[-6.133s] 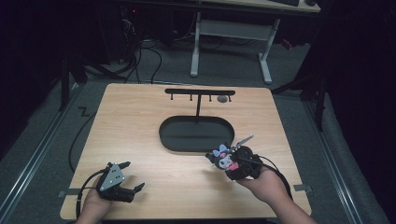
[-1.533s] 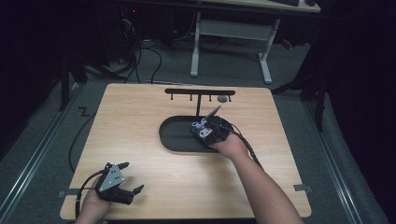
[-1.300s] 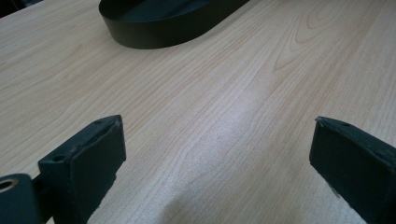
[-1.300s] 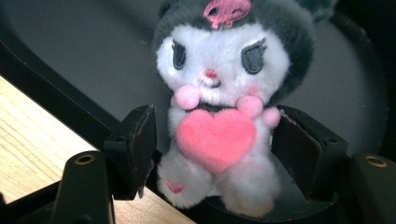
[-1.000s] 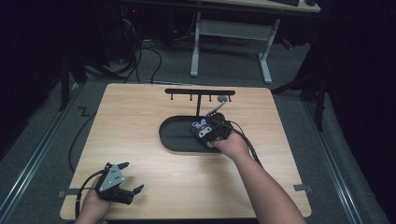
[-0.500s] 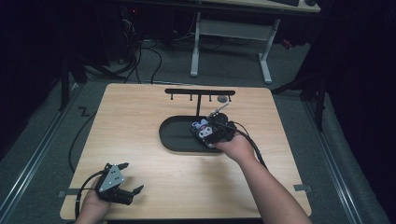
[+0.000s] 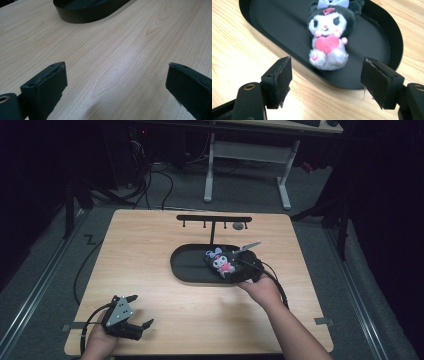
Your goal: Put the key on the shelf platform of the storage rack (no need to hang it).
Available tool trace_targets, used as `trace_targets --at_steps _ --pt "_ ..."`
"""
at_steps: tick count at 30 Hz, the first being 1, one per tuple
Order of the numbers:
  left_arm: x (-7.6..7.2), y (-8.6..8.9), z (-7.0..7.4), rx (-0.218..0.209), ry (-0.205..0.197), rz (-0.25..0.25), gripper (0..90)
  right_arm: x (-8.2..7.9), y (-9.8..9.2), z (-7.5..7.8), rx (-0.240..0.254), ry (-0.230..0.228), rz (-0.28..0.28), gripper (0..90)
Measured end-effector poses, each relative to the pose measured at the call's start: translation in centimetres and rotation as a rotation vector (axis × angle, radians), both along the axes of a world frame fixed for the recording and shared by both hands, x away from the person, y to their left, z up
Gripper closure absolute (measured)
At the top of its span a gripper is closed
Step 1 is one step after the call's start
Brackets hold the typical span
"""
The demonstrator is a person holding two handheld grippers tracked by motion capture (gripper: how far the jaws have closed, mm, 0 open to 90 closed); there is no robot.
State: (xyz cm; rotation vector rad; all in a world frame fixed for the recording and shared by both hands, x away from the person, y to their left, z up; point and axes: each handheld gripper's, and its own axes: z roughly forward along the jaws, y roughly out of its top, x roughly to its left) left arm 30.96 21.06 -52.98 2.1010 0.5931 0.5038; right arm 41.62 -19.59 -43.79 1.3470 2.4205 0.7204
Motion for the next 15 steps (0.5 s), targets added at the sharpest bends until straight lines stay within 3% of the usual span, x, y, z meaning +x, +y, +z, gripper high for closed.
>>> trace_targets --at_steps 9,15 --pt "0.1 0.0 0.0 0.001 -0.001 0.006 4.1 -2.3 -2.1 -1.2 0.037 -0.026 -0.031 20.2" --pt "0.3 -0.5 0.1 0.007 -0.006 0.009 4.1 -4.1 -3.4 -2.6 0.053 -0.082 -0.047 17.2"
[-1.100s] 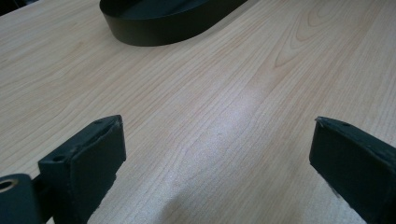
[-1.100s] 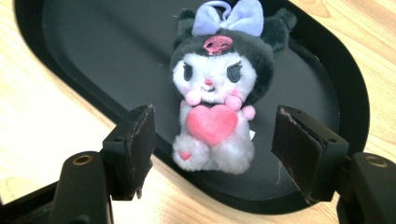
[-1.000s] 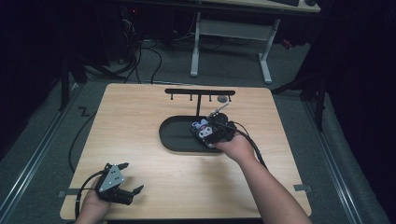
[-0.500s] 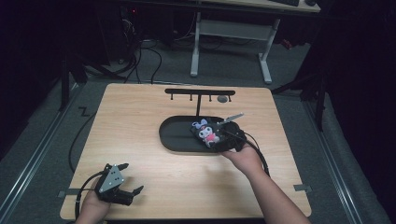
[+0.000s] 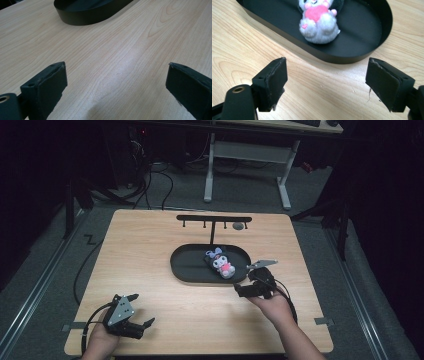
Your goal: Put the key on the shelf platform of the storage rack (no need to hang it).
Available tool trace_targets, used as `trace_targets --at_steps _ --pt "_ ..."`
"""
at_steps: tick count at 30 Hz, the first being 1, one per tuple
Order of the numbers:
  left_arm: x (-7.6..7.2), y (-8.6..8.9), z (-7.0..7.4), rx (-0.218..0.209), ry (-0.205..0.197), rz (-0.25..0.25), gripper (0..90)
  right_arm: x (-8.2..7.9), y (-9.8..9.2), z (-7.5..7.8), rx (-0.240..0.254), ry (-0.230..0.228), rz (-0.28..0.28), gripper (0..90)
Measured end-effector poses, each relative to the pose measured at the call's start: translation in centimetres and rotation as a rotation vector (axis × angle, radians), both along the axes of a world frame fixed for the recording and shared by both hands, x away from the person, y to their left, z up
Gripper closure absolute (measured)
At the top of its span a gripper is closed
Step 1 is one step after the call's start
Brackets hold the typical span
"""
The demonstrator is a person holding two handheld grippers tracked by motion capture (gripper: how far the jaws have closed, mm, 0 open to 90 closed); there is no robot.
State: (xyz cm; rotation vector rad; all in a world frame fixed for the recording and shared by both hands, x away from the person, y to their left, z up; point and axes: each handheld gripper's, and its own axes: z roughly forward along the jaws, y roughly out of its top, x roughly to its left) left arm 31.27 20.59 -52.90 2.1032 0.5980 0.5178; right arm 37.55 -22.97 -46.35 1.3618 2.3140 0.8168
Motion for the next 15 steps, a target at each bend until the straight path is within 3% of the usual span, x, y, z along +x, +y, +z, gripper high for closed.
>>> trace_targets --at_steps 15 --pt "-0.3 -0.3 0.0 0.006 0.000 -0.009 3.8 -6.3 -2.3 -4.3 0.086 -0.155 -0.016 15.6"
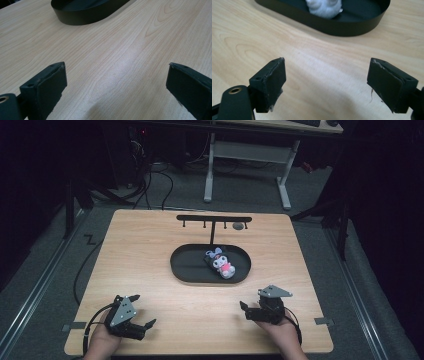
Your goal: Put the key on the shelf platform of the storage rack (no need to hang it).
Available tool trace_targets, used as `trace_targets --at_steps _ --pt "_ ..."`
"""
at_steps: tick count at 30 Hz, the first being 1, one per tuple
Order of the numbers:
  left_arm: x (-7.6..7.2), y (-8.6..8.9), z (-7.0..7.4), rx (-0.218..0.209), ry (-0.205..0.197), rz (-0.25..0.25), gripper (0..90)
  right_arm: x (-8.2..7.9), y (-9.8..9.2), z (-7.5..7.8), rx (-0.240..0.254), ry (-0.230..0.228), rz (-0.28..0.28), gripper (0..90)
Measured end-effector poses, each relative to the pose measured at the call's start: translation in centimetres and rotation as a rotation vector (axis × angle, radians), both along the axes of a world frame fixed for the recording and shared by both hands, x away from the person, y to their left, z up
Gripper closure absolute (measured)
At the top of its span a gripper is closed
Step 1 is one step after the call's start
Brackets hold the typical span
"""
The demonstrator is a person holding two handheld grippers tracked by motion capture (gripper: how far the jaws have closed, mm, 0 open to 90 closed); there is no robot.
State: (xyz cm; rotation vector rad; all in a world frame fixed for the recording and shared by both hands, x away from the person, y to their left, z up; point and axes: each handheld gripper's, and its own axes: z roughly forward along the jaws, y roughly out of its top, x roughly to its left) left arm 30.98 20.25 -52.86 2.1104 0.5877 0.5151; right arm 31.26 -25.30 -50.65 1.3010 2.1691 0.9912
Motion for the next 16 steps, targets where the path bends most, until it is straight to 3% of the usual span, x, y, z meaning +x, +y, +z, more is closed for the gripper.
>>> trace_targets --at_steps 2,4,5,6,9,11,16 --pt "0.0 0.0 0.0 0.000 -0.002 -0.007 3.8 -0.8 0.0 -0.5 0.013 -0.019 -0.003 15.5" --pt "0.2 0.1 0.0 -0.007 0.003 -0.002 3.8 -1.8 0.1 -1.0 0.027 -0.085 -0.019 15.6" --pt "0.2 0.1 0.0 -0.017 0.005 0.004 3.8 -2.3 0.2 -1.4 0.006 -0.125 -0.045 16.4" --pt "0.2 0.2 0.0 -0.028 0.005 0.005 4.1 -2.6 0.4 -1.4 -0.008 -0.128 -0.075 16.9" --pt "0.1 0.1 0.0 -0.018 0.002 0.003 4.3 -2.8 0.7 -1.0 -0.021 -0.167 -0.056 16.2" --pt "0.1 0.0 0.1 -0.017 0.006 0.003 4.3 -2.6 0.6 -1.2 0.006 -0.138 -0.057 16.2" --pt "0.0 0.1 0.2 -0.018 -0.002 0.002 4.1 -2.7 0.7 -1.7 -0.012 -0.126 -0.032 16.2"
